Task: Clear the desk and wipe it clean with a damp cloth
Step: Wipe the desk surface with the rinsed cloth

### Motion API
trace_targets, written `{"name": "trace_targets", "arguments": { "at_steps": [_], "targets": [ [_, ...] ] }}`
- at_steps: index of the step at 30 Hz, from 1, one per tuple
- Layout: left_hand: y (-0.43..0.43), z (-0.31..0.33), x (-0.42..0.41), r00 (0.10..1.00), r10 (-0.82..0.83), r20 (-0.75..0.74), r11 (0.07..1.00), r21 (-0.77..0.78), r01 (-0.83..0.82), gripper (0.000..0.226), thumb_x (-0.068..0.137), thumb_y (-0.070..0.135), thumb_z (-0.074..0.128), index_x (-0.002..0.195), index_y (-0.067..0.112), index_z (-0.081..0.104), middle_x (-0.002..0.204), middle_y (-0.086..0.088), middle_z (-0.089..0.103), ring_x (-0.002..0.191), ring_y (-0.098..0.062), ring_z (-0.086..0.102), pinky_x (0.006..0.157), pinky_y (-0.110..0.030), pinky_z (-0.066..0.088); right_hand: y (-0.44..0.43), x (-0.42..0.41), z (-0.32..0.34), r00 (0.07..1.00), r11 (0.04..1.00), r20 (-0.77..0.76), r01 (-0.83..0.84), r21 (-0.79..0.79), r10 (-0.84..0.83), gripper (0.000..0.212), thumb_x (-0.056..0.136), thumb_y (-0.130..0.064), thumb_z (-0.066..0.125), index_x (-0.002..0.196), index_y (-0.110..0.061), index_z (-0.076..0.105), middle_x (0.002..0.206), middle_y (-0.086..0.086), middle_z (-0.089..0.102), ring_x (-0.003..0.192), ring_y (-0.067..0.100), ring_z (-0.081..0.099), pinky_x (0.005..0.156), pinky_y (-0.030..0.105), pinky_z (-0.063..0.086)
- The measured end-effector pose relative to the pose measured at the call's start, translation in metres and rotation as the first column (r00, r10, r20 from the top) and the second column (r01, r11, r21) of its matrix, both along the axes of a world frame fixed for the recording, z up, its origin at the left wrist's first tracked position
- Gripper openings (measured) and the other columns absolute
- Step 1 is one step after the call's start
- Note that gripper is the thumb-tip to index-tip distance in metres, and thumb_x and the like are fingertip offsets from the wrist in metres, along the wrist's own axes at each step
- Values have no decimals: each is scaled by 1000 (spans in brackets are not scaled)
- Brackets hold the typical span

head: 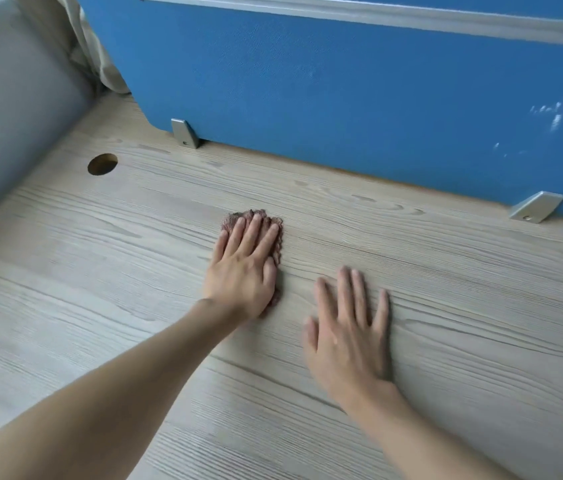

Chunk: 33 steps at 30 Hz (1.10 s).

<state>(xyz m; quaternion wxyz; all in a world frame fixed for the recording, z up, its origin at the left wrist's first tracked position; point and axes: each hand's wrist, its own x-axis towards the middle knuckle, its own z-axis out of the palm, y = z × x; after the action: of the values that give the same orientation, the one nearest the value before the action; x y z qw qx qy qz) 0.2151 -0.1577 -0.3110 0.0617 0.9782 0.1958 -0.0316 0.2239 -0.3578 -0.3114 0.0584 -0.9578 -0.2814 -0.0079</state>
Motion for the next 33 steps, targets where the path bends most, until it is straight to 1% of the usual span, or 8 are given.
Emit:
{"name": "trace_targets", "arguments": {
  "at_steps": [4, 9, 15, 20, 25, 28, 31, 33],
  "targets": [
    [-11, 7, -11, 1000, -29, -7, 999, -12, 29, 70, 89, 46, 9, 159, 36, 10, 167, 5, 2, 154, -18, -4, 124, -41, 0, -3, -22, -2, 999, 999, -18, -31, -38, 30, 68, 90, -47, 38, 151, -17, 44, 160, 22, 29, 150, 38, 24, 116, 67, 15],
    [-18, 3, -64, 965, -262, -6, 965, 7, 262, 62, 97, 42, 22, 159, 32, 16, 166, 4, 8, 154, -18, 1, 124, -43, 7, 0, -20, -2, 1000, 996, -26, -19, -88, 16, 69, 91, -49, 36, 152, -17, 43, 162, 21, 25, 151, 38, 22, 116, 67, 13],
    [-21, 1, -53, 994, -101, 36, 995, 10, 101, 66, 93, 40, 24, 158, 31, 19, 166, 2, 12, 154, -19, 5, 124, -43, 9, -1, -20, -5, 1000, 995, -7, -9, -103, 9, 69, 91, -49, 34, 152, -19, 43, 162, 20, 26, 151, 37, 22, 117, 66, 14],
    [-20, 3, -88, 962, -271, 3, 962, -19, 271, 61, 99, 42, 21, 159, 34, 10, 167, 5, 2, 154, -17, -6, 124, -42, 3, 1, -20, -3, 1000, 994, -15, -7, -105, 6, 69, 92, -51, 32, 153, -19, 41, 162, 20, 25, 151, 36, 21, 117, 66, 14],
    [-15, 2, -67, 996, -79, 27, 997, 7, 79, 65, 95, 40, 19, 159, 31, 15, 166, 2, 7, 154, -18, 0, 124, -43, 7, 0, -20, -3, 1000, 996, 9, -7, -94, 8, 69, 90, -49, 34, 151, -18, 44, 160, 21, 29, 150, 37, 25, 116, 66, 16],
    [-34, 5, -92, 991, -136, 6, 991, -2, 136, 65, 97, 40, 21, 160, 27, 11, 167, -1, 3, 154, -22, -5, 124, -47, 8, 1, -20, -2, 1000, 996, -7, -7, -89, 7, 69, 90, -49, 33, 151, -18, 44, 161, 21, 29, 150, 37, 25, 116, 66, 17],
    [-29, 3, -110, 971, -240, -12, 970, -33, 239, 62, 99, 41, 21, 160, 29, 10, 167, 1, 3, 154, -19, -5, 124, -44, 7, 2, -20, -2, 1000, 996, -4, -5, -88, 5, 70, 90, -49, 32, 151, -18, 44, 161, 21, 28, 150, 37, 26, 116, 67, 17],
    [-14, 2, -98, 985, -169, 26, 986, -2, 169, 62, 98, 40, 21, 159, 29, 17, 166, 2, 9, 154, -17, 0, 124, -42, 9, 1, -20, -2, 1000, 996, -2, -2, -93, 2, 69, 90, -49, 31, 151, -18, 44, 160, 21, 29, 149, 37, 26, 116, 66, 17]
  ]
}}
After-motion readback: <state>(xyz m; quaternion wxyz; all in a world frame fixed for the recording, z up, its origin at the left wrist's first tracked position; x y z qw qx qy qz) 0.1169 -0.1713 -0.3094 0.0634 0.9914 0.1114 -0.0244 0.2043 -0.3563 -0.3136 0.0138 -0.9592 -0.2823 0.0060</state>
